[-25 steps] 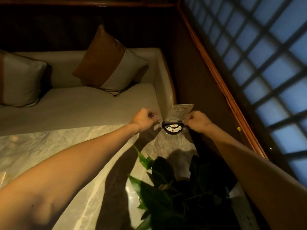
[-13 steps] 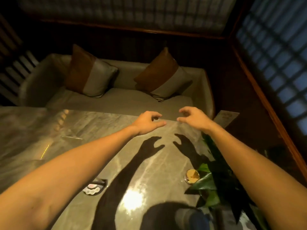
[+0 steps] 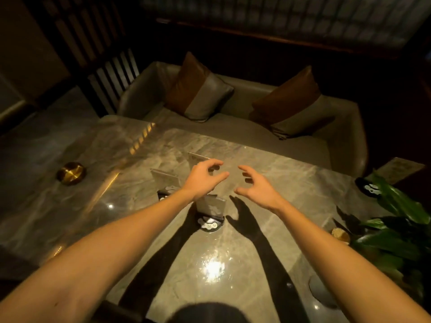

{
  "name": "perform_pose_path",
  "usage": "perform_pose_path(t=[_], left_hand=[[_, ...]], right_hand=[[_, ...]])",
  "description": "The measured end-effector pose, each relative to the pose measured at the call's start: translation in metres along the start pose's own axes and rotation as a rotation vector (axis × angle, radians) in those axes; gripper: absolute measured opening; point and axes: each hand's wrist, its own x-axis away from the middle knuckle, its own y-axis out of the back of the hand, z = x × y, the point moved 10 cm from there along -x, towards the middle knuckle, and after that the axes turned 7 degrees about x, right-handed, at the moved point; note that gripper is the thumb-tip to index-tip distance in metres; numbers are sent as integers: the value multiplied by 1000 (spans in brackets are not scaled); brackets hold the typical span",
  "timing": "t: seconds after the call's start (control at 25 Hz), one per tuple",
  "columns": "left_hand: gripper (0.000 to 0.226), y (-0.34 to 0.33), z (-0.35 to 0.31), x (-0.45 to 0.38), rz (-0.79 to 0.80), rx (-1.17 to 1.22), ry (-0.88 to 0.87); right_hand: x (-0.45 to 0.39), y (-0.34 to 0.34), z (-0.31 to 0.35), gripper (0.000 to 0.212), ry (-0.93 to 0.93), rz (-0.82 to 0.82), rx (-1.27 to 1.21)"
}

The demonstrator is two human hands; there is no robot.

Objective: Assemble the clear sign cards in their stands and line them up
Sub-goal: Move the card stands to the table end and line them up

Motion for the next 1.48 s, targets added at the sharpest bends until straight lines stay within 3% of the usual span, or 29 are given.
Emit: perform_pose_path(t=[0.2, 0.32, 0.44, 0.52, 0.76, 1.16, 1.48], left_hand=[[55, 14, 72, 31, 40, -32, 118], [38, 13, 104, 42, 75, -56, 167], [9, 13, 107, 39, 32, -89, 158], [7, 10, 98, 30, 17, -103, 129], [7, -38, 33, -16, 42, -90, 8], [4, -216, -95, -126, 188, 34, -106], [7, -352, -136, -210, 229, 3, -111]], right_hand=[[6, -70, -11, 56, -48, 71, -45], [5, -89, -21, 28, -41, 49, -17], [1, -87, -25, 20, -29, 8, 21], [-1, -74, -28, 15, -28, -21, 24], [-8, 13, -57, 16, -49, -95, 33], [-5, 225, -157, 17, -141, -314, 87], [-30, 333, -273, 21, -262, -356, 192]])
